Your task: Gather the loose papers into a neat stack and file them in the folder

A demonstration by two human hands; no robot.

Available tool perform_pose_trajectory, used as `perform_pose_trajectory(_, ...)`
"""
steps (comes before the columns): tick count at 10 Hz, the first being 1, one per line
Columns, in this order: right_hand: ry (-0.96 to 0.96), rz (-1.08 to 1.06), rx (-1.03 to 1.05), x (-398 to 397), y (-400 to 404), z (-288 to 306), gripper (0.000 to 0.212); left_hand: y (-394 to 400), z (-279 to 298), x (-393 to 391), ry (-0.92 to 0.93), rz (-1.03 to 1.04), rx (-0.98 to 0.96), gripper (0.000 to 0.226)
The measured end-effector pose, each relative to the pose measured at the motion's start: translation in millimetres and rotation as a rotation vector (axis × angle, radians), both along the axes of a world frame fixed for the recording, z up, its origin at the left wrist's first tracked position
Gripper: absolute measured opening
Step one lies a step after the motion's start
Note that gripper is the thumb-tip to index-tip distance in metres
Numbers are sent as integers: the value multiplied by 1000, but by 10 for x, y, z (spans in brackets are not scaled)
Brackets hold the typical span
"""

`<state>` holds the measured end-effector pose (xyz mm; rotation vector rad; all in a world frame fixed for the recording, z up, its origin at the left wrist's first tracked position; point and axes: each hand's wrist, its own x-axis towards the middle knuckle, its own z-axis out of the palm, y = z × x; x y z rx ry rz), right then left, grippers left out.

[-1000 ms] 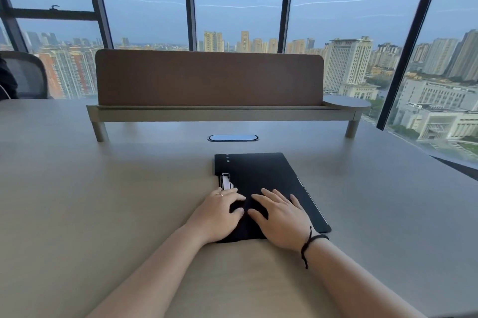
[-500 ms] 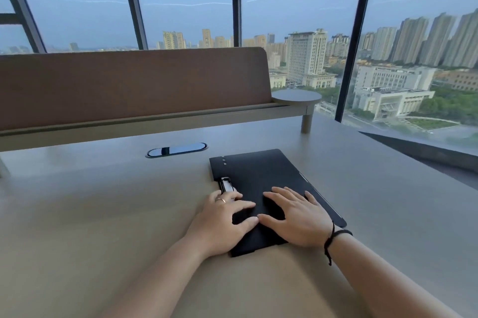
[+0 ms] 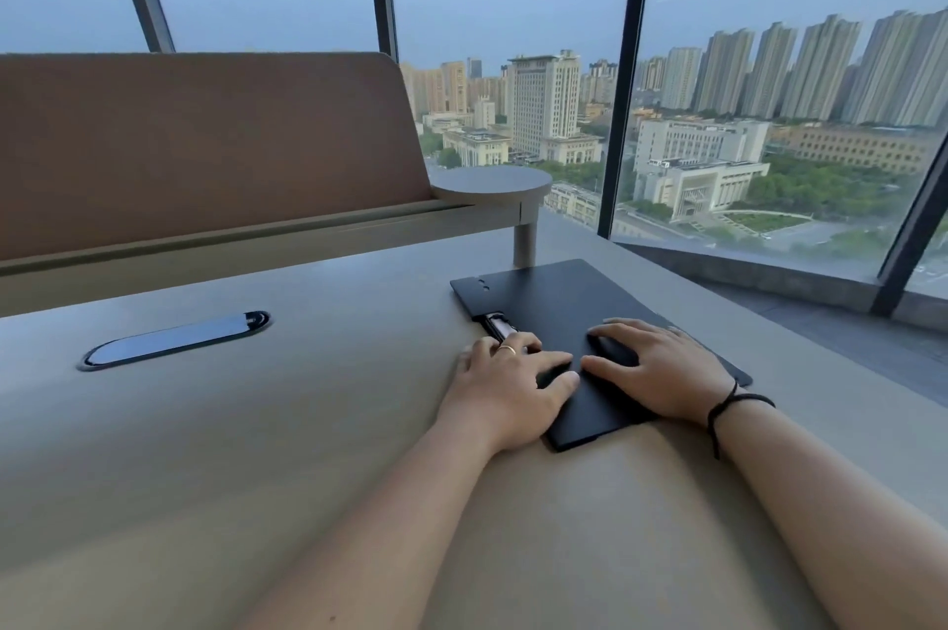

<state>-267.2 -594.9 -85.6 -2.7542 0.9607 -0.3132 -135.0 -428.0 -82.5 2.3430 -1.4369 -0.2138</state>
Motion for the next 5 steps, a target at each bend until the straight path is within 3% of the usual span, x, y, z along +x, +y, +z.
perform_pose_trajectory(3,-68,-28,-55,63,-288,-31,56,-301,-38,60,-5,-11,-36,54)
perform_pose_trajectory(4,-203,-71,-174,23,-119,-24,65,-191,-34,5,-15,6,-108,55)
perform_pose_trajectory(5,-411,-32,-295,54,200,-43,67,-34,-31,-24,220,75,-286,51)
